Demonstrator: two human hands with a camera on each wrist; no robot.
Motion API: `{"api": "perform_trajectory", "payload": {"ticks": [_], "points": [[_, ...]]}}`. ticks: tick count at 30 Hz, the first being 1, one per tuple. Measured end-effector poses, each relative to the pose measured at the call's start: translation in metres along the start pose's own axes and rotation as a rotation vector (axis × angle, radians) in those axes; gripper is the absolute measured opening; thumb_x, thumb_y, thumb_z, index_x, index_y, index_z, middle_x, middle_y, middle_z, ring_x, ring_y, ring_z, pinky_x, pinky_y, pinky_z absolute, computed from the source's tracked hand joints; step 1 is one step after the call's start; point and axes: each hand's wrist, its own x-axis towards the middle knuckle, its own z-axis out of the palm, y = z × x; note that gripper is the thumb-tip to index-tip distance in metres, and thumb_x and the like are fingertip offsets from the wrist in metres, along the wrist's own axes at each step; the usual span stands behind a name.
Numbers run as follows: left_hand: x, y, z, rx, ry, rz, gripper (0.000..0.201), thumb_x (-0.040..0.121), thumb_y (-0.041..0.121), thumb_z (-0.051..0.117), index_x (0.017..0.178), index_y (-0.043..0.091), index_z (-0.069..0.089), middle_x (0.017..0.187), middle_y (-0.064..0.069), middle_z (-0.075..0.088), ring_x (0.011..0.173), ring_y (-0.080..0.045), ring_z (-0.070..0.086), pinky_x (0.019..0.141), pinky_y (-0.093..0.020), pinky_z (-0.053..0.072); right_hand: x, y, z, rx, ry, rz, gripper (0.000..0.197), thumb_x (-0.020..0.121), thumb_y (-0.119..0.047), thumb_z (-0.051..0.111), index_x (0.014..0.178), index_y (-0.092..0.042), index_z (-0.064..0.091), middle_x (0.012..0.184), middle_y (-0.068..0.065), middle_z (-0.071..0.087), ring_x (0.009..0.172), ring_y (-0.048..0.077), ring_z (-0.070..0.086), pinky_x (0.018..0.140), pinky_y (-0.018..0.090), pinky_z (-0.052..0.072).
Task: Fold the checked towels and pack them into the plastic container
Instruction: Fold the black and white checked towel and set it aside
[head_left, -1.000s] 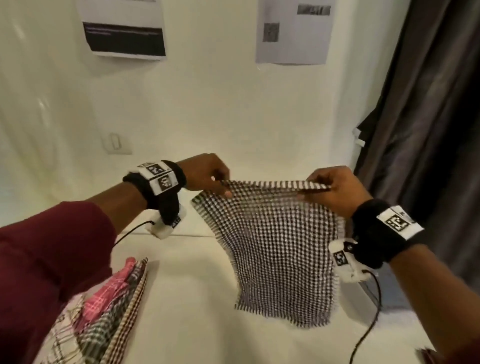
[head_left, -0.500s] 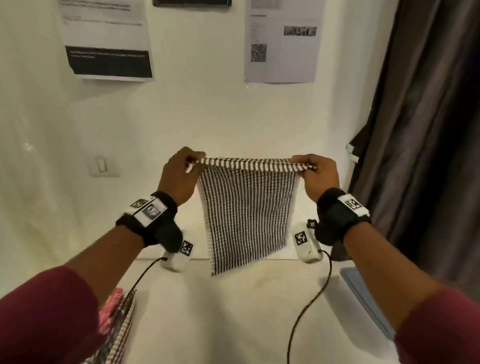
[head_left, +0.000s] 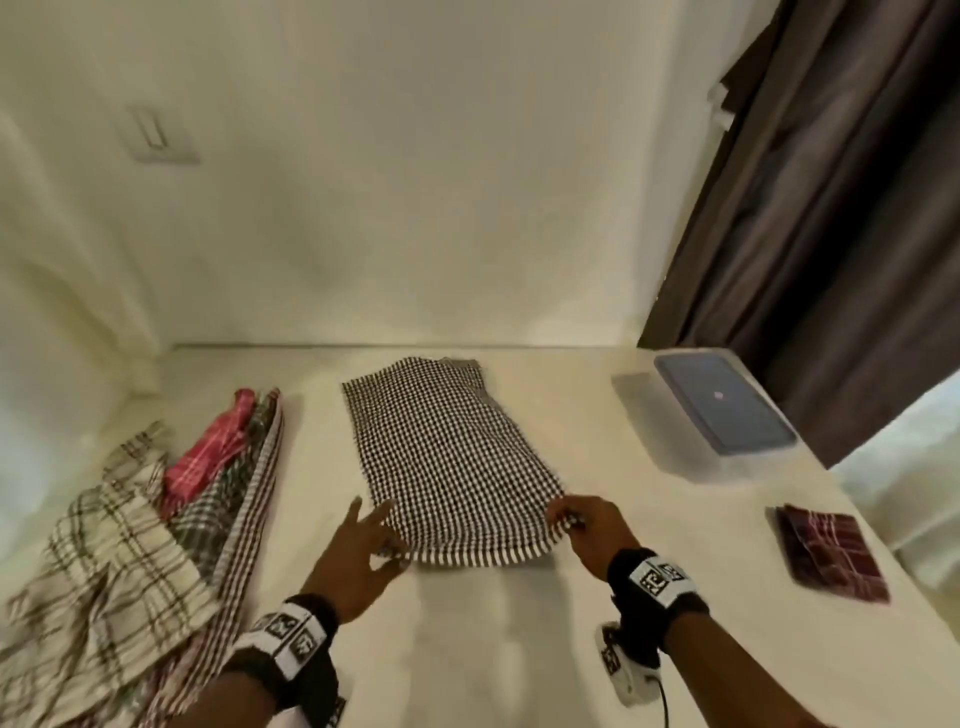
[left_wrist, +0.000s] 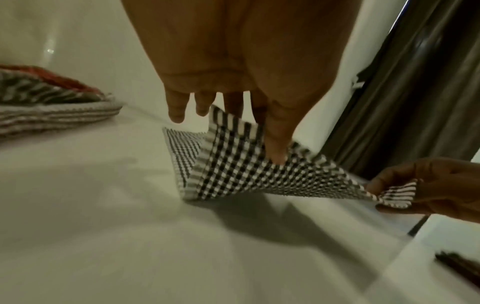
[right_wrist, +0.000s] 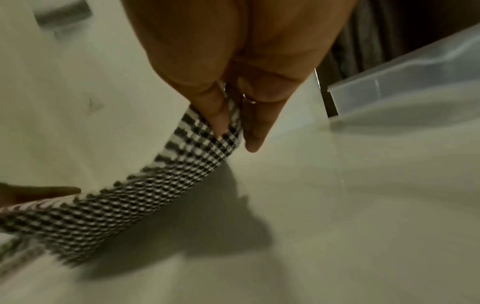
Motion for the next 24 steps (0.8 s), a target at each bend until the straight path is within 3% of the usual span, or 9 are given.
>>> {"api": "perform_trajectory", "payload": {"ticks": [1,4,7,11,14,17,20,22,24], "points": [[-0.009,-0.007,0.012,0.111,-0.121,-0.048,0.024,0.078,0.045,0.069,0.097,0.051,0.056,0.149,-0.001,0.038,0.145,-0.025,0.019,0.119,-0.035,0.010,-0.011,0.012,0.015,-0.083,-0.124,0.059,0.065,0.076,0.011,0.044,0.081,-0.051,0.063,0.125,0.009,0.061,0.118,0.028,0.055,0.098,0.027,0.041],[-0.034,-0.022,0.036,0.268,-0.374,-0.149,0.113,0.046,0.100,0.026,0.136,0.034,0.040,0.159,0.002,0.013,0.147,-0.025,0.001,0.118,-0.048,0.010,-0.041,0.029,0.046,-0.341,-0.403,0.194,0.038,0.082,-0.007,0.051,0.106,-0.036,0.057,0.150,0.007,0.033,0.140,0.029,0.028,0.115,0.037,0.021],[-0.044,-0.026,0.046,0.244,-0.372,-0.247,0.139,0.034,0.103,0.007,0.148,0.026,0.022,0.160,-0.002,0.008,0.147,-0.022,0.005,0.119,-0.047,0.005,-0.054,0.020,0.060,-0.458,-0.379,0.123,0.049,0.079,-0.018,0.056,0.127,-0.027,0.051,0.148,0.001,0.036,0.141,0.023,0.025,0.118,0.040,0.005],[-0.041,-0.027,0.050,0.268,-0.288,-0.304,0.115,0.062,0.094,0.021,0.150,0.021,0.015,0.160,-0.006,0.005,0.146,-0.023,0.009,0.118,-0.046,0.007,-0.043,-0.001,0.076,-0.413,-0.339,-0.031,0.066,0.086,-0.036,0.057,0.146,-0.020,0.033,0.153,0.004,0.029,0.141,0.023,0.024,0.117,0.036,0.015],[-0.045,-0.026,0.053,0.400,-0.390,-0.312,0.091,0.083,0.069,0.045,0.151,0.019,0.010,0.160,-0.008,0.000,0.146,-0.026,0.006,0.118,-0.045,0.006,-0.030,-0.008,0.083,-0.427,-0.424,-0.005,0.070,0.091,-0.053,0.050,0.147,-0.015,0.031,0.150,0.008,0.032,0.136,0.027,0.033,0.113,0.038,0.028],[-0.055,-0.026,0.052,0.360,-0.310,-0.254,0.075,0.080,0.068,0.046,0.138,0.021,0.038,0.146,-0.003,0.036,0.134,-0.025,0.036,0.112,-0.039,0.025,-0.035,-0.011,0.083,-0.581,-0.425,0.006,0.047,0.092,-0.057,0.043,0.109,-0.017,0.059,0.109,0.002,0.056,0.101,0.022,0.056,0.095,0.036,0.042],[-0.069,-0.022,0.044,0.157,-0.261,-0.245,0.066,0.072,0.071,0.036,0.115,0.026,0.056,0.112,0.008,0.062,0.103,-0.014,0.059,0.096,-0.033,0.042,-0.049,-0.017,0.077,-0.617,-0.490,0.112,0.046,0.091,-0.062,0.039,0.072,-0.021,0.050,0.069,-0.007,0.051,0.071,0.016,0.051,0.086,0.033,0.041],[-0.074,-0.022,0.040,0.040,-0.181,-0.223,0.063,0.072,0.071,0.037,0.108,0.026,0.061,0.103,0.012,0.065,0.094,-0.010,0.062,0.089,-0.032,0.047,-0.046,-0.025,0.073,-0.600,-0.457,0.130,0.047,0.090,-0.063,0.039,0.069,-0.022,0.048,0.063,-0.009,0.049,0.065,0.014,0.049,0.076,0.030,0.037],[-0.067,-0.027,0.038,0.020,-0.058,-0.182,0.058,0.073,0.067,0.039,0.105,0.025,0.063,0.107,0.011,0.064,0.094,-0.011,0.062,0.087,-0.034,0.050,-0.028,-0.036,0.071,-0.562,-0.385,0.072,0.042,0.090,-0.060,0.045,0.081,-0.021,0.058,0.071,-0.008,0.055,0.074,0.016,0.056,0.073,0.028,0.036]]}}
